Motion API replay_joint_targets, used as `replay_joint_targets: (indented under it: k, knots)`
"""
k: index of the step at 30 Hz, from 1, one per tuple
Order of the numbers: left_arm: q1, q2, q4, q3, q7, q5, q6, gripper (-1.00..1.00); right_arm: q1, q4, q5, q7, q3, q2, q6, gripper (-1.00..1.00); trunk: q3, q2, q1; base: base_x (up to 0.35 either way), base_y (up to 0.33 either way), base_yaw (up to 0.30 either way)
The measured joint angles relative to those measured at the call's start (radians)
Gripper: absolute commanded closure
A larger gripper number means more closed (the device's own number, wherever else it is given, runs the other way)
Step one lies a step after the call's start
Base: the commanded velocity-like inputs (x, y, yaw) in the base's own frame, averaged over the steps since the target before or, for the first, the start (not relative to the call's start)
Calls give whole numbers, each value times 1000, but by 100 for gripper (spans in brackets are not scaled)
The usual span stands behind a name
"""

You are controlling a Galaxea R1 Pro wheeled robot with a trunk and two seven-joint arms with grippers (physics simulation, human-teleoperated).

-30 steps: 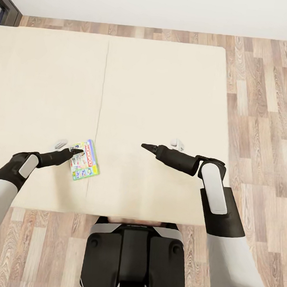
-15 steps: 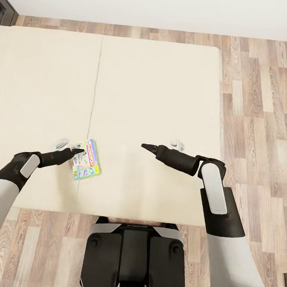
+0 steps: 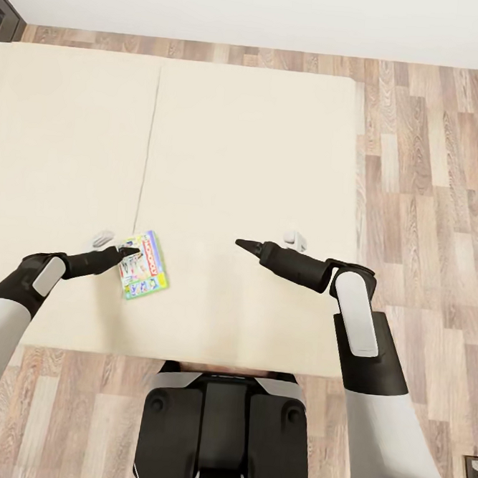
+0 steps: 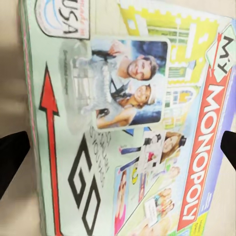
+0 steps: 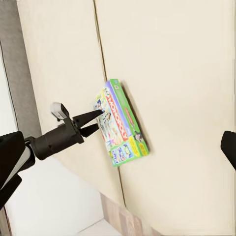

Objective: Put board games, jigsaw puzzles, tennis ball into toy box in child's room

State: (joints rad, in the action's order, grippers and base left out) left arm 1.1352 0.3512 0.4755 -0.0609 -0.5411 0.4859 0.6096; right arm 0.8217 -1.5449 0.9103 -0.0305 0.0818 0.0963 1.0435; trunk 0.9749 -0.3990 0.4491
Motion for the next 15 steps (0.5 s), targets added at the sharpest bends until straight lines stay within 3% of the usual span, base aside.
replay_joint_targets:
  k: [15]
  knots:
    - [0, -1, 0, 0, 0, -1, 2, -100, 0, 0, 0, 0, 0, 0, 0, -100, 0, 0, 0, 0, -118, 0]
